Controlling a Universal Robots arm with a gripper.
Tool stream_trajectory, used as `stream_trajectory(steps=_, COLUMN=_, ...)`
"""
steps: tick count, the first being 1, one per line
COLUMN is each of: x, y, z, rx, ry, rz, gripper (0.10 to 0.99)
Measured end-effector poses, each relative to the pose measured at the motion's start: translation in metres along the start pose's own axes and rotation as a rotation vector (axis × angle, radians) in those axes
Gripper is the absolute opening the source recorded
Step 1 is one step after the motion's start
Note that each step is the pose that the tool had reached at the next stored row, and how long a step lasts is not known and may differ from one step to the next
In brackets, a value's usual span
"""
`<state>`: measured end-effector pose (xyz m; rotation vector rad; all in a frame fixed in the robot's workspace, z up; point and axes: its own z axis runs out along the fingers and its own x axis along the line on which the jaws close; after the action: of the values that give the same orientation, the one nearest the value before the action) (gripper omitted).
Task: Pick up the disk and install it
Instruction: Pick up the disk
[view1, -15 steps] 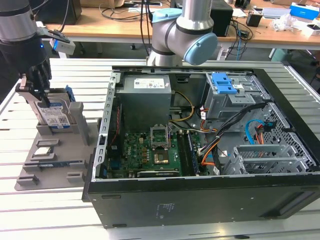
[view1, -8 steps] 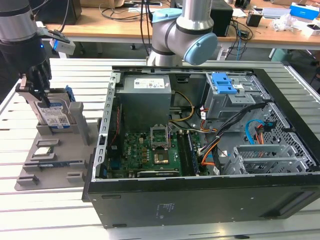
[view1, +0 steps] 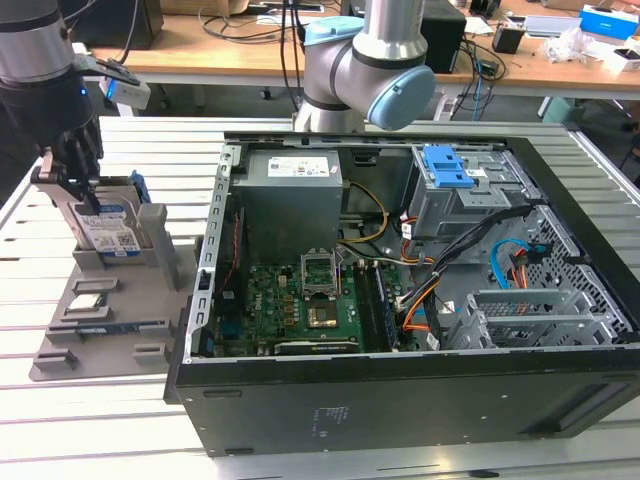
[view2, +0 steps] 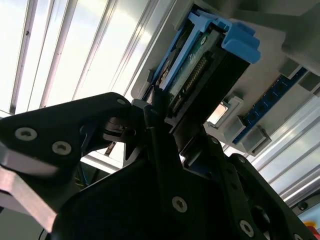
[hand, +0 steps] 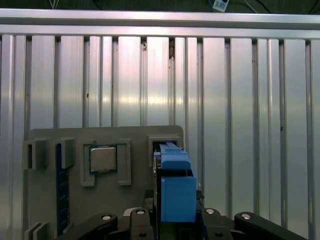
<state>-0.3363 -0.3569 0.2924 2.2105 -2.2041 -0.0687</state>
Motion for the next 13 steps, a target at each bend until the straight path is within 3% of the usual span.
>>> stream_trajectory(steps=13, x=-0.0026, y=0.0004, z=-0.0343, rx=-0.002, ry=0.0003, rz=0.000, gripper=0.365)
